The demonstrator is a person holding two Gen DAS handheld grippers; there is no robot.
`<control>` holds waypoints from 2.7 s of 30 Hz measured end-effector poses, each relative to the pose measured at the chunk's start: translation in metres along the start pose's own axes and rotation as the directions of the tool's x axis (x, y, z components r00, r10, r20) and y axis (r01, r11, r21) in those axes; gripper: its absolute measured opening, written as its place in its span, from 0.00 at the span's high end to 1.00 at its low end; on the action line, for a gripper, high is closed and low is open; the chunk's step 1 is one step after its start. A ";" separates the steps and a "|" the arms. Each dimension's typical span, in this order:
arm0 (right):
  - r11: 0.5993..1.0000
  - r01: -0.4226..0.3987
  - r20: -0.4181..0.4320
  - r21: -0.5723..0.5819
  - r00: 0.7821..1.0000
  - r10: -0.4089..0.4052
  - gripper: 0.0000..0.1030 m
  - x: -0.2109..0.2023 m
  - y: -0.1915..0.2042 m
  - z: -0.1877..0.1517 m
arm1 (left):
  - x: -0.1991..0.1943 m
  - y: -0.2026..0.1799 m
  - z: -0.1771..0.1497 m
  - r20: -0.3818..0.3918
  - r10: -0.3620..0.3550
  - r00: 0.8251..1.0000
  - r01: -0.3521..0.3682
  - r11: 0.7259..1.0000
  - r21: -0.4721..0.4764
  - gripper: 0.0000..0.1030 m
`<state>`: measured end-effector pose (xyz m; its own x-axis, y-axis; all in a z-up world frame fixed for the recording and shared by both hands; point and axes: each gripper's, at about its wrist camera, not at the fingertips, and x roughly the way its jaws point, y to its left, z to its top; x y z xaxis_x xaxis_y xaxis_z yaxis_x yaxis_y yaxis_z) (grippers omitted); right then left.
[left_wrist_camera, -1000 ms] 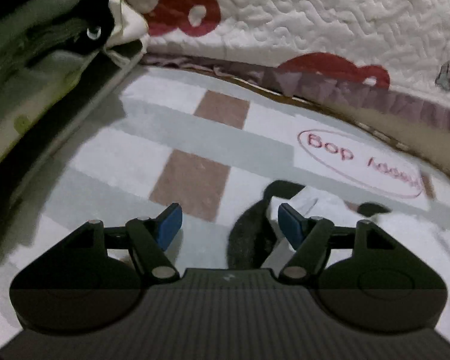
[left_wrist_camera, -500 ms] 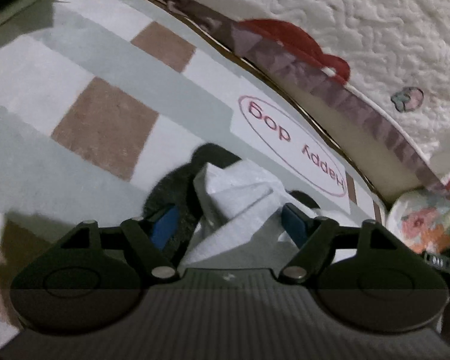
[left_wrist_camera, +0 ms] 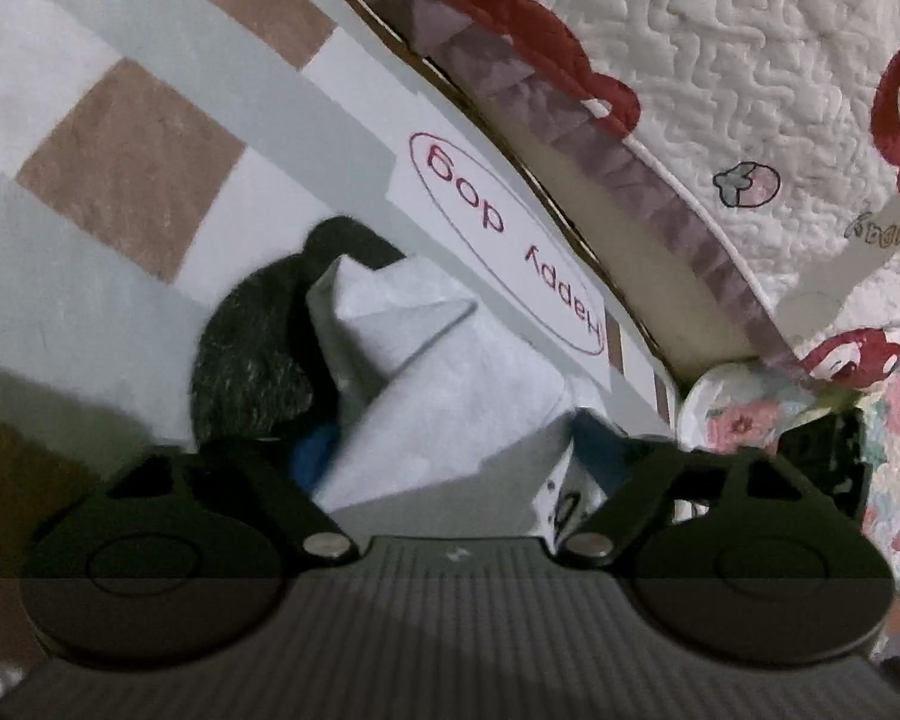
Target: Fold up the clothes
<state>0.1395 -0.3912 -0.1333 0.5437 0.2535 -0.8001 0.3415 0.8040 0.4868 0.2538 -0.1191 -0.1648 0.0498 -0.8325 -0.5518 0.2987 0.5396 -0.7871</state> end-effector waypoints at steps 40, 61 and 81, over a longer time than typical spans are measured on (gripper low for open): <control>0.964 -0.073 -0.049 -0.255 0.997 0.062 0.39 -0.083 0.042 -0.122 | -0.067 -0.013 -0.088 -0.212 0.094 0.973 -0.033 0.961 0.274 0.30; 0.912 0.143 -0.022 -0.384 0.986 -0.164 0.95 -0.170 0.028 -0.202 | -0.083 -0.021 -0.079 -0.092 0.336 0.938 -0.248 0.829 0.501 0.86; 1.000 -0.015 0.125 0.003 0.992 0.015 0.48 -0.173 0.000 -0.148 | -0.051 -0.065 -0.102 -0.138 0.142 0.980 -0.047 0.843 0.535 0.54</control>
<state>-0.0680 -0.3558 -0.0468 0.6400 0.1961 -0.7430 0.3353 0.7987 0.4996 0.1348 -0.0992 -0.1134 -0.0403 -0.7218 -0.6909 0.7598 0.4269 -0.4903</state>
